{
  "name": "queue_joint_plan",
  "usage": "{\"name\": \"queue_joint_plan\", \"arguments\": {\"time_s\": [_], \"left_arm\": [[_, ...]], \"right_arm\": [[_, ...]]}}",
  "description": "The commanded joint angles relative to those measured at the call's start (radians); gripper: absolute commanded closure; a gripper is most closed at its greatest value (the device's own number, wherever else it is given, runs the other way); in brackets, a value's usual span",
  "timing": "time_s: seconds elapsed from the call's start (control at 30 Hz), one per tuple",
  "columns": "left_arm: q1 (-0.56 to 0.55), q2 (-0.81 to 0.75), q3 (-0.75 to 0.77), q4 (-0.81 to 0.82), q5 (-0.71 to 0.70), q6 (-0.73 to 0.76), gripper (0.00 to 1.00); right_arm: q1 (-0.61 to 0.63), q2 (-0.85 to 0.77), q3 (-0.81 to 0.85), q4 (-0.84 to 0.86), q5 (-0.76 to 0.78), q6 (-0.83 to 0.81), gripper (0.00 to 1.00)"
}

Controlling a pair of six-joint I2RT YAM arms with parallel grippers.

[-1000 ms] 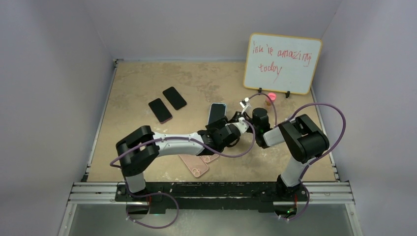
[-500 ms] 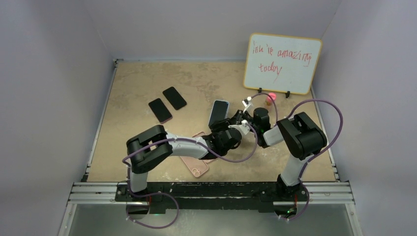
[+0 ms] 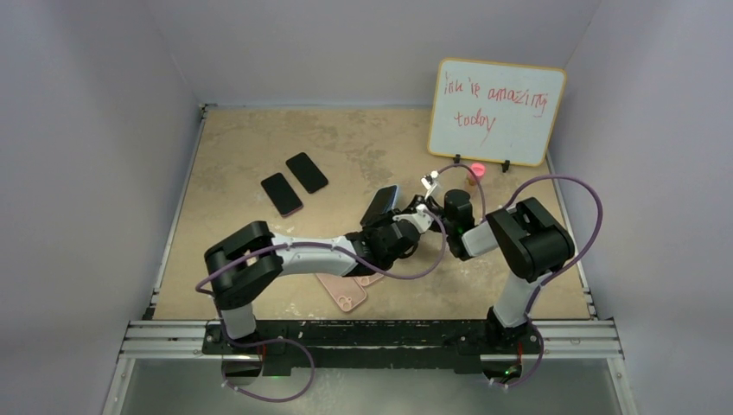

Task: Take the phone out of the phone case
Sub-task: Remove the phone case from the phone, then place the phone case at the center of the board.

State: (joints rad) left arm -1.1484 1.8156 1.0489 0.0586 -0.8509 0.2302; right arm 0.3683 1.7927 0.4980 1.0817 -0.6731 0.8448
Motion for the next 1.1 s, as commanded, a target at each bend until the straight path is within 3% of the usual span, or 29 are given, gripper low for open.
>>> {"name": "queue_joint_plan", "arguments": {"time_s": [0.0, 0.37, 0.6, 0.73, 0.83, 1.07], "left_arm": [[0.008, -0.146, 0.022, -0.129, 0.048, -0.106, 1.0], [0.015, -0.283, 0.075, -0.334, 0.136, -0.195, 1.0], [0.061, -0.344, 0.166, -0.489, 0.191, -0.202, 1.0], [0.071, -0.411, 0.226, -0.56, 0.255, -0.204, 1.0], [0.077, -0.459, 0.242, -0.618, 0.226, -0.212, 1.0], [0.144, -0.515, 0.275, -0.767, 0.181, -0.27, 1.0]], "right_arm": [[0.002, -0.041, 0.019, 0.015, -0.017, -0.043, 1.0], [-0.005, -0.102, 0.037, -0.157, 0.058, -0.164, 1.0], [-0.008, -0.188, 0.095, -0.39, 0.105, -0.312, 1.0], [-0.008, -0.197, 0.196, -0.695, 0.068, -0.467, 1.0], [-0.008, -0.197, 0.295, -0.947, 0.069, -0.615, 1.0], [-0.008, -0.143, 0.478, -1.337, 0.079, -0.882, 1.0]]}}
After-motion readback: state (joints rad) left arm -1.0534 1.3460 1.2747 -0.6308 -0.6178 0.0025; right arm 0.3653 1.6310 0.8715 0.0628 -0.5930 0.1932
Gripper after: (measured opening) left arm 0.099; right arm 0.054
